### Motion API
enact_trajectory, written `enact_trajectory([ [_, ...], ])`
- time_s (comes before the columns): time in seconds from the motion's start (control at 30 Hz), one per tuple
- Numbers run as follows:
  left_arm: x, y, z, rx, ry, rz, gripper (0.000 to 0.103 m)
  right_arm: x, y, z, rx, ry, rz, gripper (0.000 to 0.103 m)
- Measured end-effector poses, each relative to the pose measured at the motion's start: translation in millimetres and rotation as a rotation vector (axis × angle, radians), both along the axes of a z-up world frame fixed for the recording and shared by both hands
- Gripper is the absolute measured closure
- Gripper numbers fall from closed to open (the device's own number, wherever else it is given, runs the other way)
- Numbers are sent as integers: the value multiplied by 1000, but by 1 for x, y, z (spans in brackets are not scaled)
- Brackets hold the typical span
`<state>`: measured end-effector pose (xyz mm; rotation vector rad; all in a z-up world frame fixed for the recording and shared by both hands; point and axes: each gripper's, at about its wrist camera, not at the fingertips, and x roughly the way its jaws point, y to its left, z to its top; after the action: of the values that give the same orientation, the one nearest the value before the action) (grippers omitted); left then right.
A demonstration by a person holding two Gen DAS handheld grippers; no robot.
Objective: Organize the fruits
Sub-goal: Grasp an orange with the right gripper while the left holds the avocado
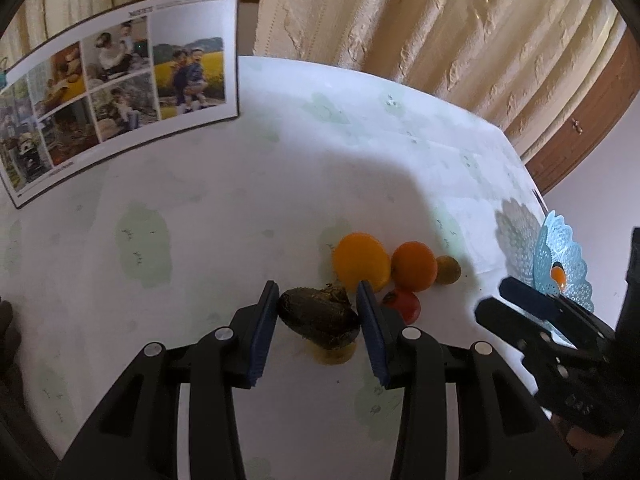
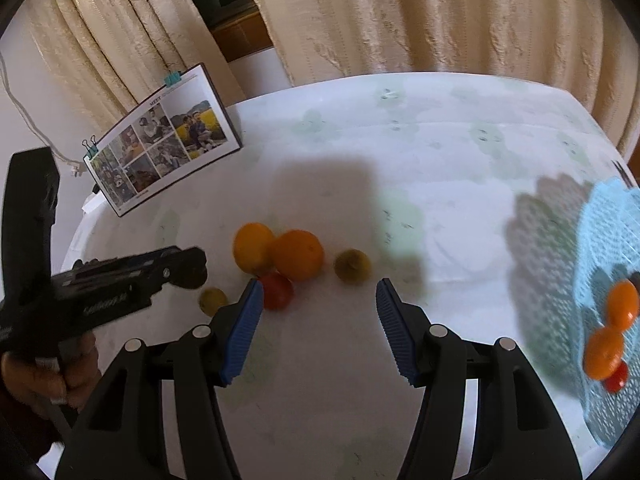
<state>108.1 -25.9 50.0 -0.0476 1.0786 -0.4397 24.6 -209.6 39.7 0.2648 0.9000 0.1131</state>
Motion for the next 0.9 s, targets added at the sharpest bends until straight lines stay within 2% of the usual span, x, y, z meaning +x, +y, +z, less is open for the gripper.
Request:
enact_trajectory([
  [0.13,-3,12,3,2,-1,16,62,17,11,-2,-13,-8,34,44],
  [0.27,-4,25,6,3,-4,37,62,35,20,-10,-42,2,65,52],
  [0.47,-5,35,6,3,-5,59,62,56,29,-24,-85,29,111,52],
  [0.6,-6,38,5,4,0,67,62,61,29,-26,-90,25,132,53],
  [0.7,-7,40,4,2,3,71,62,63,28,-26,-80,37,146,66],
  [0.9,-9,38,7,0,0,76,62,58,23,-25,-63,48,163,66],
])
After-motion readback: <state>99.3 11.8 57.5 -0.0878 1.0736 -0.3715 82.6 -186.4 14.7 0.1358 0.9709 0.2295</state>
